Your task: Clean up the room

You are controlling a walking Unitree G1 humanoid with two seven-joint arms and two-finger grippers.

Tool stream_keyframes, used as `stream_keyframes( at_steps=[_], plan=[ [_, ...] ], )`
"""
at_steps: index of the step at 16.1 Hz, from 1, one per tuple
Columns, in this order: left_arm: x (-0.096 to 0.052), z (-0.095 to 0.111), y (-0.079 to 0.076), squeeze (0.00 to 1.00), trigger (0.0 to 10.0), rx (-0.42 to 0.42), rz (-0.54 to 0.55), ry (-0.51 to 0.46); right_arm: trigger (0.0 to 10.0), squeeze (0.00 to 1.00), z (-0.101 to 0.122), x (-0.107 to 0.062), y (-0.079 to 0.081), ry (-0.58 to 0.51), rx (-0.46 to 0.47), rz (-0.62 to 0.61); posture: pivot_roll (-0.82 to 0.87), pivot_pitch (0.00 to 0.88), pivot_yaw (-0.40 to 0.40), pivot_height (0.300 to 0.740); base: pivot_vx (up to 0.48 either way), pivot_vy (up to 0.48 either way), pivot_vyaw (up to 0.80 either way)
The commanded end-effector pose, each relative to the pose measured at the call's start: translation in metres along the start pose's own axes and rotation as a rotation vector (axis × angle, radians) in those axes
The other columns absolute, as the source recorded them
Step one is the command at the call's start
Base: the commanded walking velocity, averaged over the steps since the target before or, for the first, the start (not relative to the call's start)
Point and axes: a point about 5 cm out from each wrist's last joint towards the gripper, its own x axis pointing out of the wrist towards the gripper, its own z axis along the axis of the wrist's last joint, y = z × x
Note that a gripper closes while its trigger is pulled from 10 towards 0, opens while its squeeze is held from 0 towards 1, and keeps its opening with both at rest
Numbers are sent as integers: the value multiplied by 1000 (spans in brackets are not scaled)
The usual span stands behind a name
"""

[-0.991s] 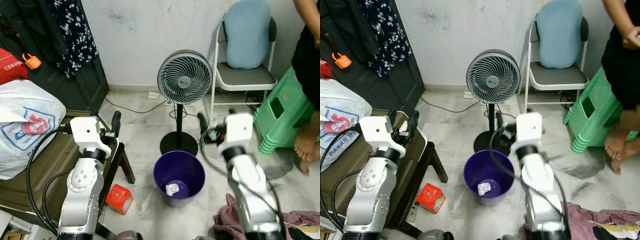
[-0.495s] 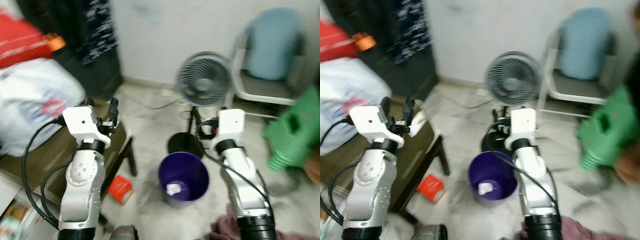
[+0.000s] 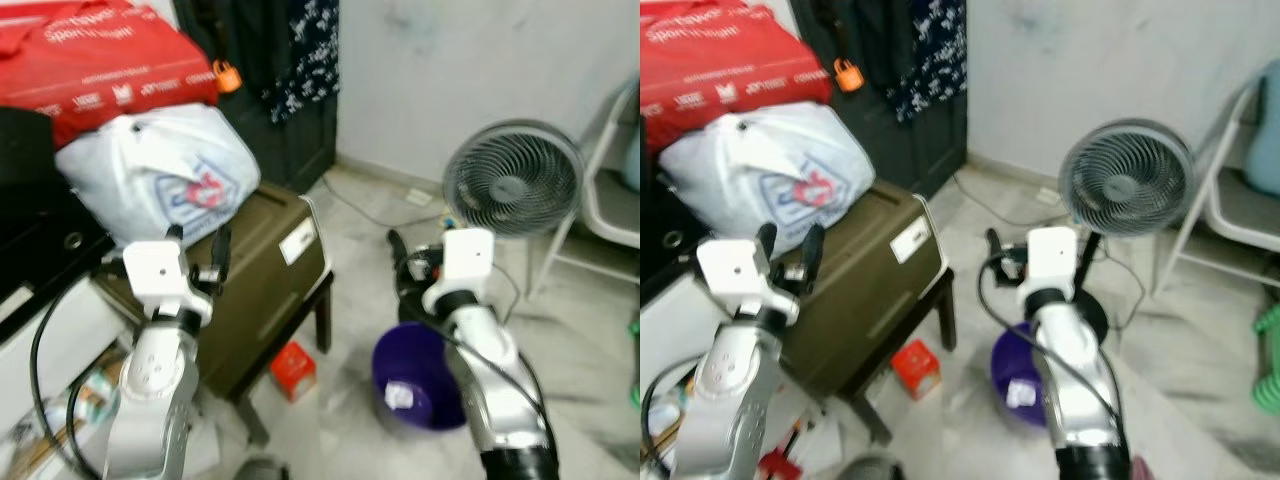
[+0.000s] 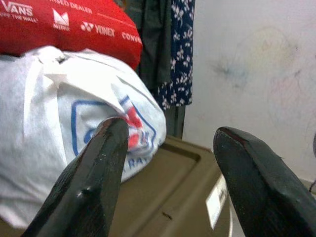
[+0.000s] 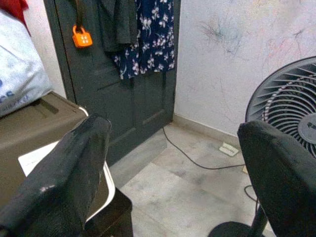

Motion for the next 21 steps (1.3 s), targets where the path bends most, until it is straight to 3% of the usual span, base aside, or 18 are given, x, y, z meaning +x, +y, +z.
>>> stream_keyframes(
  at_steps=[1, 10, 13, 21],
  plan=[
    [0, 3, 0, 0, 10000, 7, -3, -1, 10000, 0, 5, 4, 5, -15, 13, 26, 12, 0, 26, 740, 0, 0, 800],
    [-4, 8, 6, 0, 10000, 44, 28, 11, 10000, 0, 9, 7, 6, -23, 16, 43, 26, 0, 13, 740, 0, 0, 800],
    [-4, 9, 5, 0, 10000, 106, 23, 30, 10000, 0, 9, 8, 7, -25, 15, 47, 30, 0, 17, 740, 0, 0, 800],
    [-6, 9, 5, 0, 10000, 108, 16, 34, 10000, 0, 10, 7, 4, -23, 18, 31, 34, 0, 27, 740, 0, 0, 605]
  ],
)
